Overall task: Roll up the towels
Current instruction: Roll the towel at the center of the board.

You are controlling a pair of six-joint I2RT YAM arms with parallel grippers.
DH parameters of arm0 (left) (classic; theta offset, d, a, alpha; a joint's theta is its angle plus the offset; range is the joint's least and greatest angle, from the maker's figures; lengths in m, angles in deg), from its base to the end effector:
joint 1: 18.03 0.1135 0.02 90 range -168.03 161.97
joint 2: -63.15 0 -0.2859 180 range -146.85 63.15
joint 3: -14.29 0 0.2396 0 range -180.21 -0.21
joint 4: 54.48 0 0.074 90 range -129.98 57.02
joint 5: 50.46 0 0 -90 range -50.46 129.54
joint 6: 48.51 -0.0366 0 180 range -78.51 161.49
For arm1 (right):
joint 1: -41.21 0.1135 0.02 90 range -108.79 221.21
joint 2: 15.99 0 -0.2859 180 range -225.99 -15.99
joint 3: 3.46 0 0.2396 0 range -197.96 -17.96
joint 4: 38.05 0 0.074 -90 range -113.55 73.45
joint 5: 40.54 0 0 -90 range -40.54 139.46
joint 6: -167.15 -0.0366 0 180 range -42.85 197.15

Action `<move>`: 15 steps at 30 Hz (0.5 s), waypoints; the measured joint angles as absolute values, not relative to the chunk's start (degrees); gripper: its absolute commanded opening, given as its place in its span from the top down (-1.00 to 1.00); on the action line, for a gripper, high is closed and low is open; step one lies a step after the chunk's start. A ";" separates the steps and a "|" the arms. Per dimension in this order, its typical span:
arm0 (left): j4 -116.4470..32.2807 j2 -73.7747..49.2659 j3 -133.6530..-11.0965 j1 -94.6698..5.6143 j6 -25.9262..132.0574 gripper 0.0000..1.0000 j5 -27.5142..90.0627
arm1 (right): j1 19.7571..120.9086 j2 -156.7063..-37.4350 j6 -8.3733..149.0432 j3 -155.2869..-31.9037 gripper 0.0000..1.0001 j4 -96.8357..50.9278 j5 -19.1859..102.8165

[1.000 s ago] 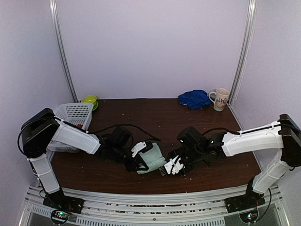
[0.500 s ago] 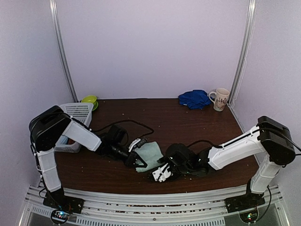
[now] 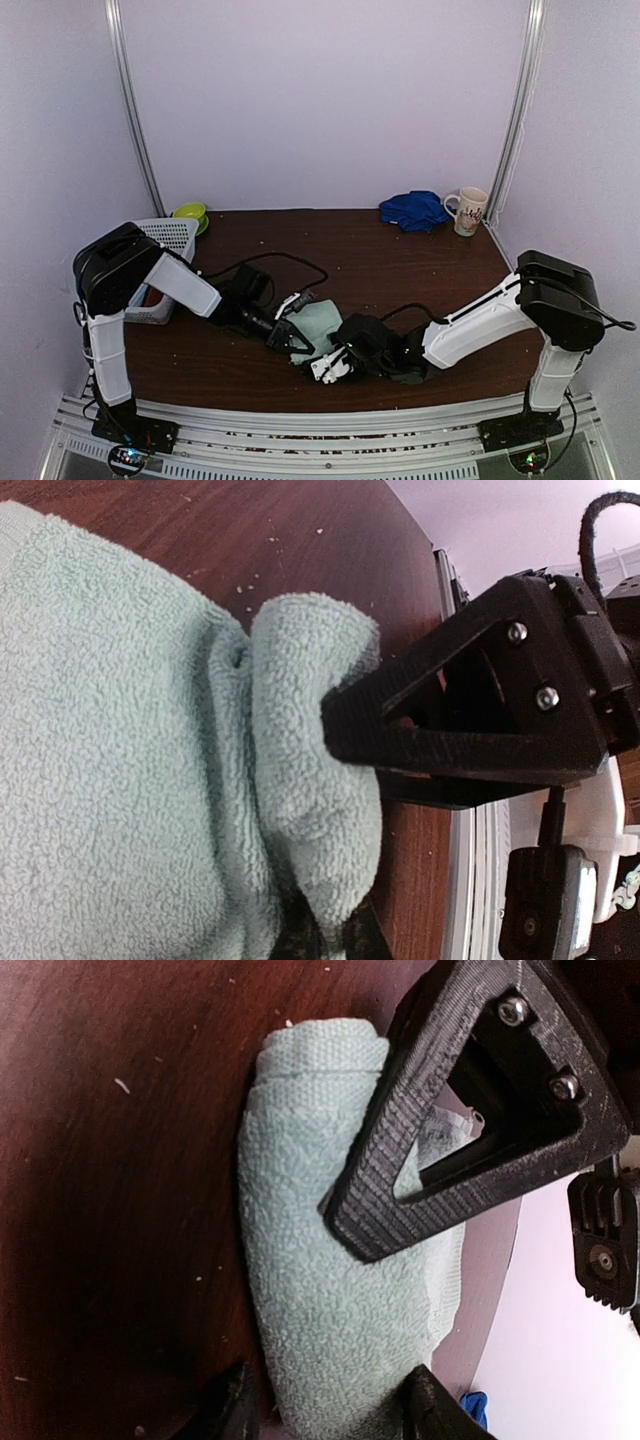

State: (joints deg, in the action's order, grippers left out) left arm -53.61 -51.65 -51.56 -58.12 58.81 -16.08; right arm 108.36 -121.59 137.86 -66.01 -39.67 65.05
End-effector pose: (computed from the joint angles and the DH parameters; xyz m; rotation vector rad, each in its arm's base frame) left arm 0.2547 -0.2539 0.1200 0.9742 2.3749 -1.6088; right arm 0.1465 0.3223 0.1530 -1.9775 1.1236 -0.2527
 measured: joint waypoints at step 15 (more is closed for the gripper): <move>-52.32 -52.22 -52.63 -58.08 57.82 0.72 -16.47 | 108.62 -125.26 140.92 -69.25 1.00 -38.47 68.83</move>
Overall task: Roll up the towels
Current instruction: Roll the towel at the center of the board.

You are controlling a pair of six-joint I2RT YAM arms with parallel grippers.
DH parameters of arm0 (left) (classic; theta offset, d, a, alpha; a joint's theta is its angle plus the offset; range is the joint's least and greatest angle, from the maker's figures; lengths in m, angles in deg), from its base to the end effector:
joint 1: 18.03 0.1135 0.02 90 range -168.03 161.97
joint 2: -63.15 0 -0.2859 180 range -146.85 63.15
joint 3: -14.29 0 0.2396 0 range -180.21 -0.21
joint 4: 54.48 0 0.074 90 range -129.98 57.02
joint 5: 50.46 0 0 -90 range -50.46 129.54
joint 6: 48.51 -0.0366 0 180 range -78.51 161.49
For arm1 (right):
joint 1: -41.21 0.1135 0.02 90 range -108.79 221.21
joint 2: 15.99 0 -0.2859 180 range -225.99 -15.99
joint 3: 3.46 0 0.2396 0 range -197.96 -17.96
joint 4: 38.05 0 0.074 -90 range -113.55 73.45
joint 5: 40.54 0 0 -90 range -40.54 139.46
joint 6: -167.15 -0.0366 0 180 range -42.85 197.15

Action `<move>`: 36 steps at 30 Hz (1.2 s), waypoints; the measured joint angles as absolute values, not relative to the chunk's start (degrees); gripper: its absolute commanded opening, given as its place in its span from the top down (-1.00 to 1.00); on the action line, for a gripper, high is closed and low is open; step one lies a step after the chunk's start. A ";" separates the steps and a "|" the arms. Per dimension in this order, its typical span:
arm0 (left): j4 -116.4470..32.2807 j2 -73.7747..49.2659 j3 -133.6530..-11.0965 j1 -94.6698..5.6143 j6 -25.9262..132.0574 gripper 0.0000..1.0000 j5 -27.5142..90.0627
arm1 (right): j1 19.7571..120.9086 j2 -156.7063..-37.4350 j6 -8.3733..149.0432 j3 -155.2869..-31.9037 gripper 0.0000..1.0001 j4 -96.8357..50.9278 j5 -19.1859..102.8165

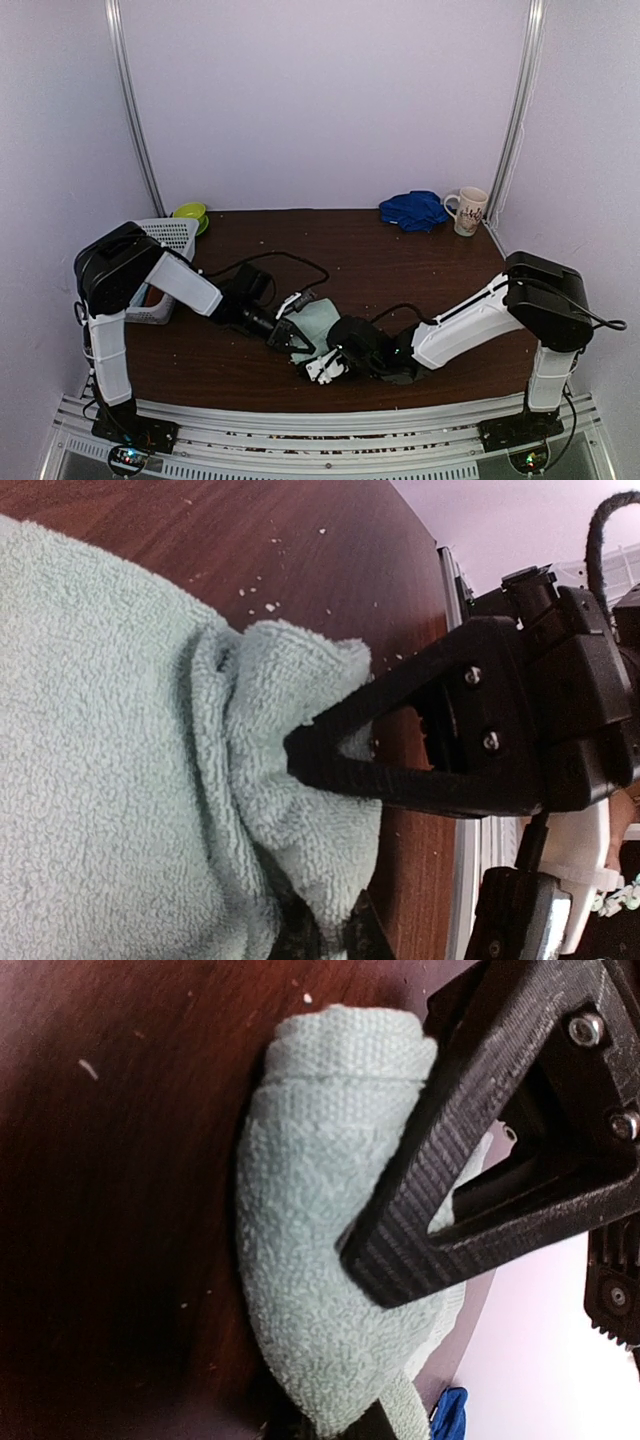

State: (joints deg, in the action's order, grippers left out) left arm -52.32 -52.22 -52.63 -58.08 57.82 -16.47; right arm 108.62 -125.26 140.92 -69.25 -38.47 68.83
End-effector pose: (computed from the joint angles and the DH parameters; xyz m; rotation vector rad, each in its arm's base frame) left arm 0.2571 -0.2558 0.1195 0.9898 2.3735 -1.6113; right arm 0.1524 0.3346 0.1444 -2.0154 1.1010 -0.3591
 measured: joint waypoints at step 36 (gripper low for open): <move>-65.43 -0.97 -16.72 -72.38 38.33 -0.09 33.86 | 97.59 -141.63 129.44 -117.01 1.00 28.70 30.23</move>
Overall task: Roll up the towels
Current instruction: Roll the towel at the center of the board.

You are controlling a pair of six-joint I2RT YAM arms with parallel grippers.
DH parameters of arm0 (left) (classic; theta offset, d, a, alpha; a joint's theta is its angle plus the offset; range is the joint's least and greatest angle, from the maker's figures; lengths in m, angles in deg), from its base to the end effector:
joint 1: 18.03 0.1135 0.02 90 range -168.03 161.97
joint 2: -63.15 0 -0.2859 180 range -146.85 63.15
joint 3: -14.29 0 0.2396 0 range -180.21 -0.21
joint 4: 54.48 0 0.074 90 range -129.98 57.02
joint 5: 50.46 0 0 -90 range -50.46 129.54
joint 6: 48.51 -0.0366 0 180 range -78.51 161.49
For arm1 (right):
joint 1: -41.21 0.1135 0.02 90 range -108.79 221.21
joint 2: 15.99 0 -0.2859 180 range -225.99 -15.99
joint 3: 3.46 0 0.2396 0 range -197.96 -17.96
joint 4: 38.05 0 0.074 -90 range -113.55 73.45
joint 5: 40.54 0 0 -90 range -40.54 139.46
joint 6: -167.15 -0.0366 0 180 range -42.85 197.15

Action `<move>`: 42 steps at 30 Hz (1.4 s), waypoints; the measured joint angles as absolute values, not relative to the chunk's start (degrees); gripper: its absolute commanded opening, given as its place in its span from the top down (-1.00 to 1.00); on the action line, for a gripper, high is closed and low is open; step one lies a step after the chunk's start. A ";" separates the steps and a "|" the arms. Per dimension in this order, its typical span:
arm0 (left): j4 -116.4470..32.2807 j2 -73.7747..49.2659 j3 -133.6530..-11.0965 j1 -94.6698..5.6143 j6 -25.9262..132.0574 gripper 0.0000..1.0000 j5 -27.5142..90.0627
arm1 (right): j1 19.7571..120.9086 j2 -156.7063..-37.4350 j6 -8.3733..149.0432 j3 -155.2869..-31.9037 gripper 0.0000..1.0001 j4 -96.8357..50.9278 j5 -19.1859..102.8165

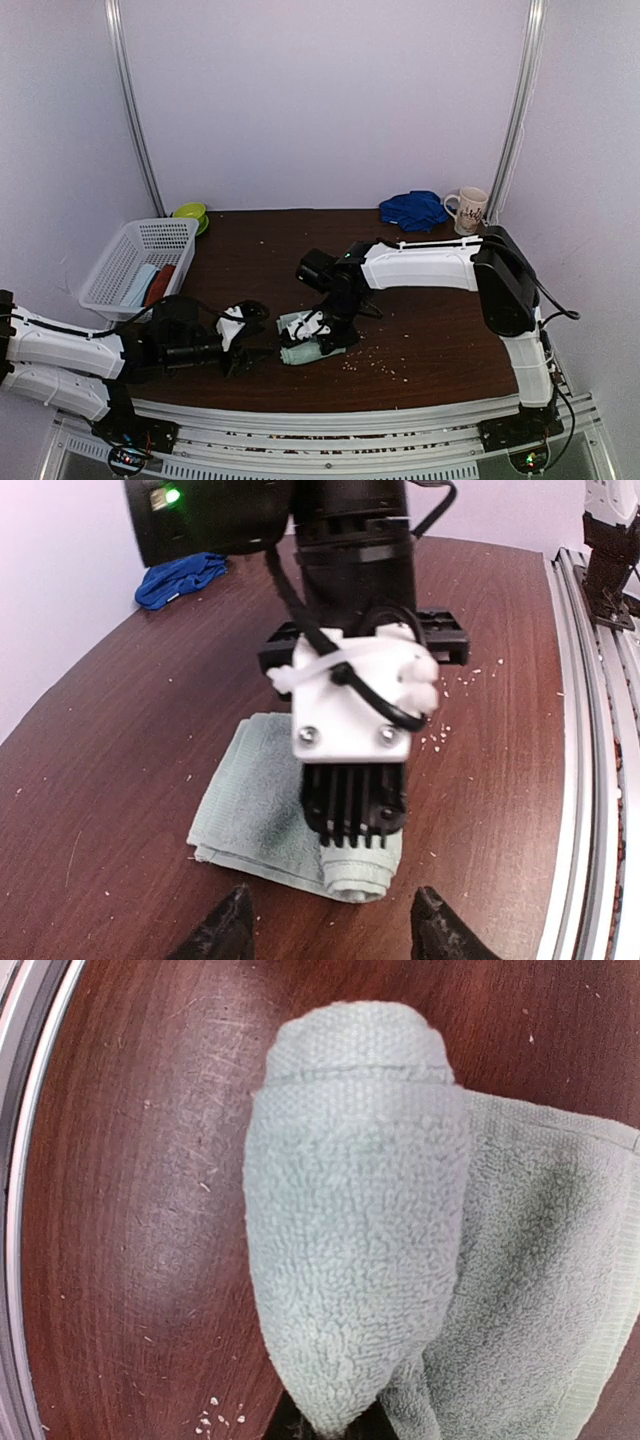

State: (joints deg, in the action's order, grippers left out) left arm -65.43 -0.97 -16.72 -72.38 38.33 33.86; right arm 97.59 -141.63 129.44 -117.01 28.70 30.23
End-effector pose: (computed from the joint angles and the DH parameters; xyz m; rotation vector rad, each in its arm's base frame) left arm 0.1126 -0.1631 0.1982 1.0296 1.7365 -0.6764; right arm 0.2346 0.3746 0.1892 -2.3988 1.6621 0.5042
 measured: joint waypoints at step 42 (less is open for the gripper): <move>-66.28 -32.13 -32.70 -88.62 19.27 -0.02 62.52 | 92.80 -155.21 126.62 -138.86 1.00 50.10 18.30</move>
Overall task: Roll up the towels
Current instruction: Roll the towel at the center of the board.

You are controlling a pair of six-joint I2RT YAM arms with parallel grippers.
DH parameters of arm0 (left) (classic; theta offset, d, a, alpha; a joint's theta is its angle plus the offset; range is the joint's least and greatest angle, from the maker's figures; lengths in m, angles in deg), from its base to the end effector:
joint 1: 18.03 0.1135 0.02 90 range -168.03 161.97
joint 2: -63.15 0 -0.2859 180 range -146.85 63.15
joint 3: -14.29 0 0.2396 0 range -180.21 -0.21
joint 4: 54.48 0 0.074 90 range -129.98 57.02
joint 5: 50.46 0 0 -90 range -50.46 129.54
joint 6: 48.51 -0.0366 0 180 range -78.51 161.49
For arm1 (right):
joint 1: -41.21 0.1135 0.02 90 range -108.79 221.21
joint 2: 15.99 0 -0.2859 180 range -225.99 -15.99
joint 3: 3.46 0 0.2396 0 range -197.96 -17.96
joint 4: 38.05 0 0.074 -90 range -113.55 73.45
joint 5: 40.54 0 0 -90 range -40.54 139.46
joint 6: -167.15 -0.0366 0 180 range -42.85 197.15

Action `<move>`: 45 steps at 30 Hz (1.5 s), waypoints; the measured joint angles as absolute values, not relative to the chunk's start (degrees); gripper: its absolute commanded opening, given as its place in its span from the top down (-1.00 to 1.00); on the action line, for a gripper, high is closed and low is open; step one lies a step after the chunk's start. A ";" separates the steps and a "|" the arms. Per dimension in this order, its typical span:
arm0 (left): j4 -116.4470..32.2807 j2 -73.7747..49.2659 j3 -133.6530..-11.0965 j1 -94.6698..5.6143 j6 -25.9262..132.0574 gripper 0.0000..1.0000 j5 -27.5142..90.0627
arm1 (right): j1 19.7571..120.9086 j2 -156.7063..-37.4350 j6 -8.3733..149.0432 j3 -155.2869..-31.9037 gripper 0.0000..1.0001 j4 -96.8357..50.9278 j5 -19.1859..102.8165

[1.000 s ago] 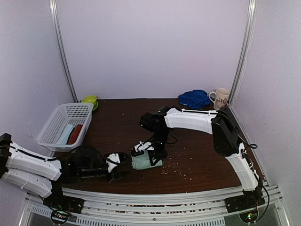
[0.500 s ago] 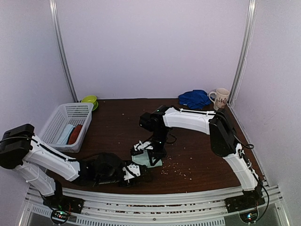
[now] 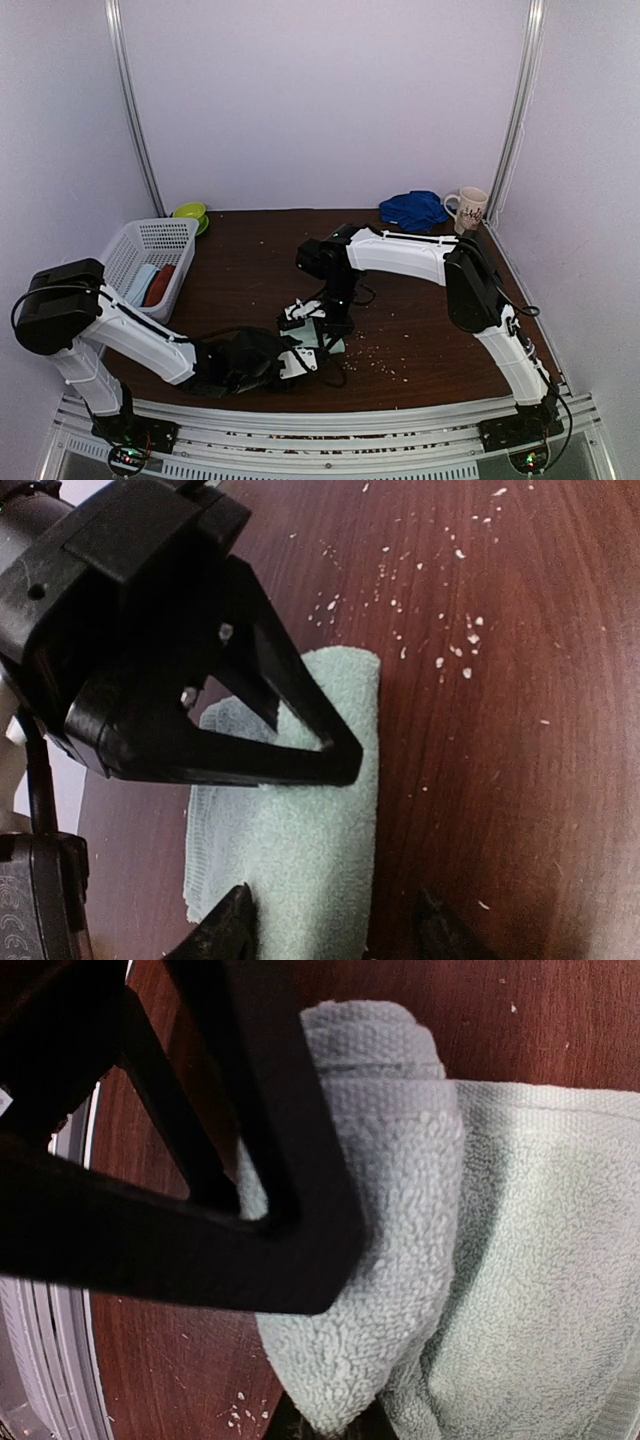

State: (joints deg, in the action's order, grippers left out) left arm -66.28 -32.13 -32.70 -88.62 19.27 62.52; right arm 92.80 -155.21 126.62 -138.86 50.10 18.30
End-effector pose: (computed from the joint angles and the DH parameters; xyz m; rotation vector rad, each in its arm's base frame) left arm 0.1106 -0.2710 0.1553 1.3982 1.6339 -0.0452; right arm 0.2784 0.3816 0.1790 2.2952 -1.9085 -0.8312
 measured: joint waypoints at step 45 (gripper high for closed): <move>-42.02 -36.11 -49.07 -75.81 35.95 1.00 34.91 | 85.48 -82.01 124.79 -66.17 -1.00 -6.45 48.27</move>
State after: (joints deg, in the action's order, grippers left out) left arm -42.02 -36.11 -49.07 -75.81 35.95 34.91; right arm 85.48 -82.01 124.79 -66.17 -6.45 48.27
